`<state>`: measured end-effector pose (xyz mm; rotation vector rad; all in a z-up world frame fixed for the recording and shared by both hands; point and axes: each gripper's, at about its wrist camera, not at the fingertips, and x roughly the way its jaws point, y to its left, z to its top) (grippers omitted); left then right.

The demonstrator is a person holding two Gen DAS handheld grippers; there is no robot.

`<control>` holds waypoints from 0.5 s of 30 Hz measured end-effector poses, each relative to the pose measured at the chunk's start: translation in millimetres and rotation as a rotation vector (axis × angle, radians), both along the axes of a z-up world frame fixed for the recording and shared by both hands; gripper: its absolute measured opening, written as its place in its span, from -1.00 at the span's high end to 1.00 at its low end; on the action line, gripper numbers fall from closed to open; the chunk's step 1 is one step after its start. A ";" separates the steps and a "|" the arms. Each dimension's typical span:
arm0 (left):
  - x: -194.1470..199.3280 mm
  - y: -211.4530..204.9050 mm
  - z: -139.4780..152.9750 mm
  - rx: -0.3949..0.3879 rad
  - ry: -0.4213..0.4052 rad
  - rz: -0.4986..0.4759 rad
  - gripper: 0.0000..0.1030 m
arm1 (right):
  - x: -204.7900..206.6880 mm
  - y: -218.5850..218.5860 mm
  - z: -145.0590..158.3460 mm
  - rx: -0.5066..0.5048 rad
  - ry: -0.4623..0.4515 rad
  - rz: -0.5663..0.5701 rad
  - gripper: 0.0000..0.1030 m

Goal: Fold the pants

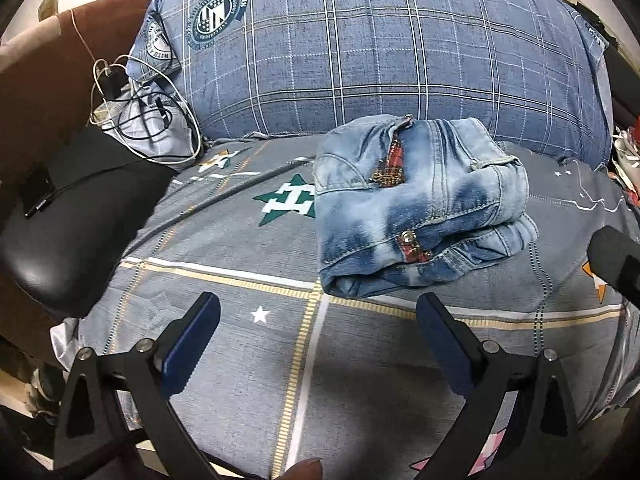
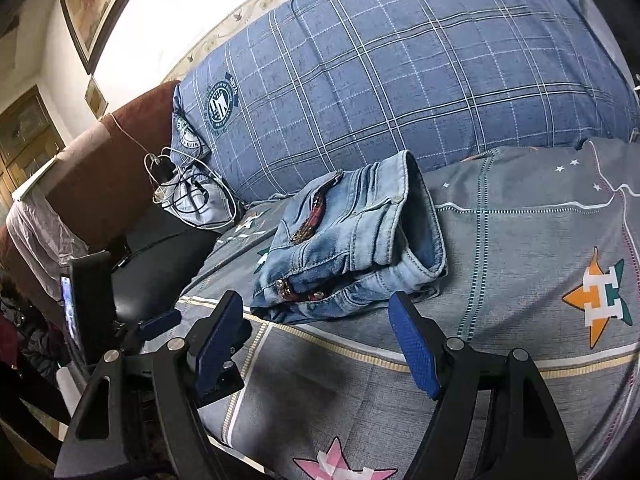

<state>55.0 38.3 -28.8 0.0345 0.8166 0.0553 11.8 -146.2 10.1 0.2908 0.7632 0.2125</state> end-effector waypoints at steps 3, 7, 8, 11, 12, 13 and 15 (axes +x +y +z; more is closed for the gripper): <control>-3.0 1.2 0.2 0.003 -0.007 -0.003 -0.91 | 1.0 2.8 -2.0 -0.009 0.006 0.002 -0.48; -4.1 5.5 1.4 -0.007 -0.008 0.000 -0.91 | 0.8 4.3 -2.4 -0.020 0.002 -0.001 -0.48; -4.5 6.5 1.8 -0.009 -0.009 0.001 -0.91 | 1.3 4.9 -2.8 -0.031 0.002 -0.007 -0.48; -4.6 8.3 1.5 -0.013 -0.013 0.010 -0.91 | 2.7 5.4 -4.8 -0.053 0.007 -0.023 -0.48; -4.6 8.5 1.3 -0.015 -0.014 0.012 -0.91 | 2.8 5.5 -5.0 -0.059 0.007 -0.026 -0.48; -4.7 8.5 1.1 -0.016 -0.015 0.014 -0.91 | 2.2 5.3 -4.9 -0.066 0.006 -0.030 -0.48; -5.7 7.8 1.2 -0.015 -0.022 0.016 -0.91 | 1.3 5.9 -4.7 -0.094 0.003 -0.043 -0.48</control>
